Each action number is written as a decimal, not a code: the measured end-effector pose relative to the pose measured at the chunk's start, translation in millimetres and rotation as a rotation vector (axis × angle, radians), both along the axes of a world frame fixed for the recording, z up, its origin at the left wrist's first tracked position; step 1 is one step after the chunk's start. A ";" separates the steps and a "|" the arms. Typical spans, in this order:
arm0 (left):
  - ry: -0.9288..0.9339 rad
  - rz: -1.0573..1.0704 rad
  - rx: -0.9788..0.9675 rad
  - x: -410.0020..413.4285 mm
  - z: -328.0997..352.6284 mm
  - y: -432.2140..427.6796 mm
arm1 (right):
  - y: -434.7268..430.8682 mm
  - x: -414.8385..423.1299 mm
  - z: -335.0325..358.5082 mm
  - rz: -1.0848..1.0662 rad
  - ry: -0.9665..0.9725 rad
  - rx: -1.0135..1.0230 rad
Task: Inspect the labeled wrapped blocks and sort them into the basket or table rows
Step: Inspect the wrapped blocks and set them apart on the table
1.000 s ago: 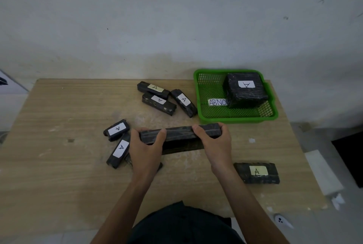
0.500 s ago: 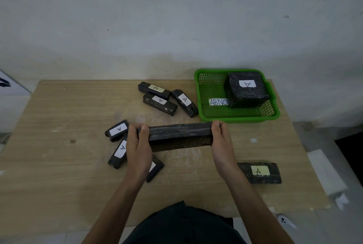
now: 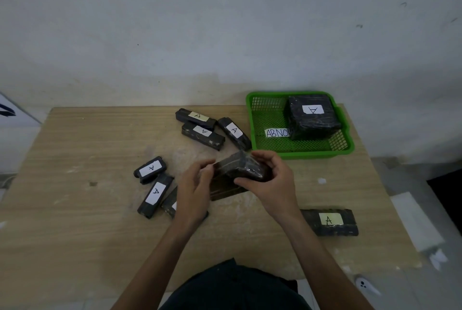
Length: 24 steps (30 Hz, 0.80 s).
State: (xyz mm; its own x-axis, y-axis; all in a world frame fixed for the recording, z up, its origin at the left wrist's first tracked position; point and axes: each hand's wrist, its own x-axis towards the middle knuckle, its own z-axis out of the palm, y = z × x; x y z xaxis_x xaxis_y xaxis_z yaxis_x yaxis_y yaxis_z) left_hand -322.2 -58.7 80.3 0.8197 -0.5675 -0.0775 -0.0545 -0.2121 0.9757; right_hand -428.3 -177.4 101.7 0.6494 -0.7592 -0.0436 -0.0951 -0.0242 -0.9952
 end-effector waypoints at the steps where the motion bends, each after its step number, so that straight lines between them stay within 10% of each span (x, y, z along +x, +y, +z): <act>1: -0.016 -0.057 -0.052 -3.8 4.6 -2.8 | 1.7 1.3 0.3 0.017 -0.008 -0.014; 13: 0.342 0.030 -0.245 -27.1 18.2 -22.9 | 21.5 14.9 -3.6 0.071 -0.109 -0.017; 24: 0.274 0.275 -0.229 -38.3 30.2 -35.6 | 40.0 34.7 2.4 -0.264 -0.176 -0.039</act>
State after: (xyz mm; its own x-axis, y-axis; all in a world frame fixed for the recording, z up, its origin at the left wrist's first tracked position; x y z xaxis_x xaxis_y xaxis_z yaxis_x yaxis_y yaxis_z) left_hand -360.5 -94.2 110.5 0.9092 -0.3591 -0.2109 0.2409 0.0405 0.9697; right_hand -393.6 -137.4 104.1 0.4245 -0.9014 0.0849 0.0705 -0.0606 -0.9957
